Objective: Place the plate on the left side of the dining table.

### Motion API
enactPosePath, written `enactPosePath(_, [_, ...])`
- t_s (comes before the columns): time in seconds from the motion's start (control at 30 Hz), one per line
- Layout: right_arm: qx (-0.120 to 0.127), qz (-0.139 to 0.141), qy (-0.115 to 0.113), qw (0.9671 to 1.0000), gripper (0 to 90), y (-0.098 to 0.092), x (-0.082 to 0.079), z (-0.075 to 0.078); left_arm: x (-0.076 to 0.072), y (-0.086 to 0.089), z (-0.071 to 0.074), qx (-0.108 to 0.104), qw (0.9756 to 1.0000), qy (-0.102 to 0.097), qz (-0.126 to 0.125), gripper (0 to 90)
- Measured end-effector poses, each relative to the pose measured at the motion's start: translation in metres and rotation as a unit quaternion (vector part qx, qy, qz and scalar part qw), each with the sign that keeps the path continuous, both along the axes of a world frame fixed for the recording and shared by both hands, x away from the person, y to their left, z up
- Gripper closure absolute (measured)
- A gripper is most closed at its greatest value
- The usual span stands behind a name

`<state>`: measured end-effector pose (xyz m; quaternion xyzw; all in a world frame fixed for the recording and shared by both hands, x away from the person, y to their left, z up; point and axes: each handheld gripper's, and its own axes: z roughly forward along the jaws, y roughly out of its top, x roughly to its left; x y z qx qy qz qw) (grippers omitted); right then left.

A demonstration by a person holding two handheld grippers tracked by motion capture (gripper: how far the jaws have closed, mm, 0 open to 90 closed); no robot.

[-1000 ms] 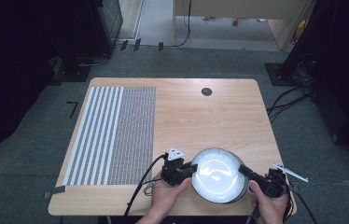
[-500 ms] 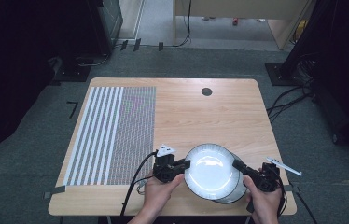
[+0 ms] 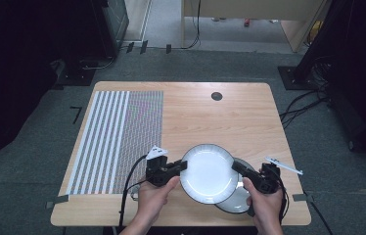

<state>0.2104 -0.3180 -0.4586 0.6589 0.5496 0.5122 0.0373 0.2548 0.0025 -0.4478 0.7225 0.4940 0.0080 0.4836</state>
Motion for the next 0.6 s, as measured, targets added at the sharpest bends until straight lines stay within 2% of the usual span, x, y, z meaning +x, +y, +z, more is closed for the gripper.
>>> enactPosePath(0.03, [0.002,0.006,0.003,1.0,85.1,0.01,0.004,0.001,0.001,0.005,0.002,-0.001,1.0,-0.001,0.005,81.6])
enactPosePath(0.07, [0.002,0.006,0.003,1.0,85.1,0.01,0.004,0.001,0.002,0.01,0.003,-0.001,1.0,-0.002,0.008,81.6])
enactPosePath(0.23, [0.006,0.022,0.007,0.9997,85.3,0.039,0.017,0.004,0.007,0.035,0.009,-0.009,0.9996,-0.007,0.027,82.3])
enactPosePath(0.6, [0.003,0.041,0.006,0.9991,85.3,0.079,0.037,0.016,0.014,0.079,0.018,-0.018,0.9981,-0.01,0.059,82.9])
